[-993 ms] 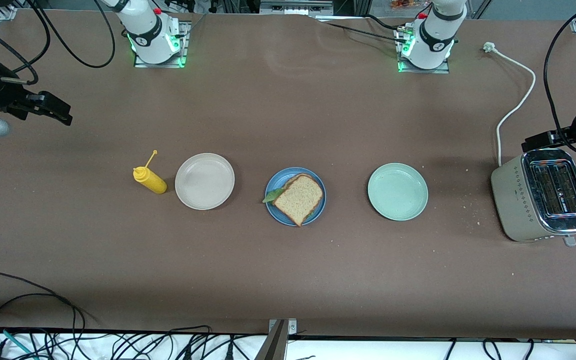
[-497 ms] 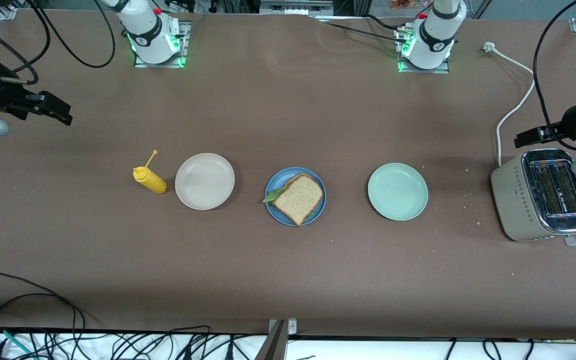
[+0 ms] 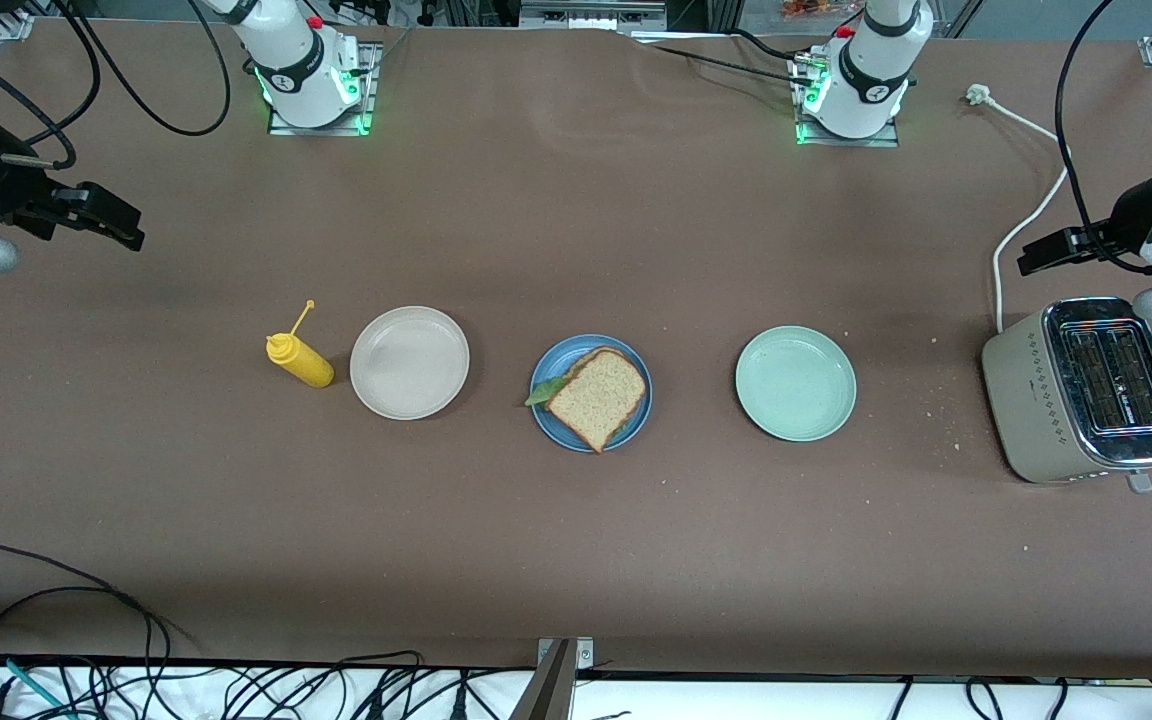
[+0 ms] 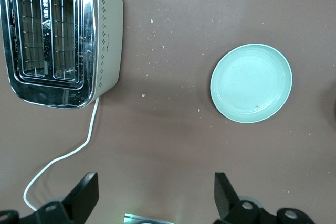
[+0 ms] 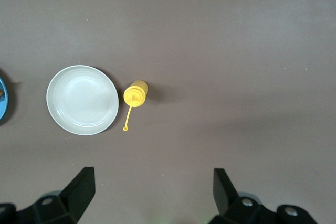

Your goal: Make sandwich in blue plate with both arms

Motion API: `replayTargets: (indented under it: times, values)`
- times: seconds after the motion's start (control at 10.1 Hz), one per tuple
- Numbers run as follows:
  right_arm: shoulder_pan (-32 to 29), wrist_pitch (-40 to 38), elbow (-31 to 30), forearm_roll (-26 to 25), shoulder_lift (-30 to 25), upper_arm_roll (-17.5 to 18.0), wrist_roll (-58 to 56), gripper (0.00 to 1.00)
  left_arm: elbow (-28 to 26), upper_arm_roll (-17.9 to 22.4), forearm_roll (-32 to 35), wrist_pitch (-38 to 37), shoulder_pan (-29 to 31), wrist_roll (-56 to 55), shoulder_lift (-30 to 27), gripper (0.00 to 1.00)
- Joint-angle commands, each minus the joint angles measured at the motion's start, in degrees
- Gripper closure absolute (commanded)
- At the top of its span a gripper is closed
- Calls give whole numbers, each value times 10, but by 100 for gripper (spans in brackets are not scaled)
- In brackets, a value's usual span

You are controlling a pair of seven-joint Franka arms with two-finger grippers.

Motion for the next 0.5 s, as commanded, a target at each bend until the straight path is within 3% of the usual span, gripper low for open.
replayTargets:
  times: [0.0, 0.3, 0.4]
  values:
    - [1, -11, 10, -7, -2, -1, 2, 0, -45, -16, -26, 31, 0, 5, -42, 0]
    - [1, -11, 10, -7, -2, 0, 3, 0, -58, -27, -45, 35, 4, 5, -62, 0]
    - [1, -11, 10, -7, -2, -1, 3, 0, -59, 7, -45, 39, -30, 5, -62, 0]
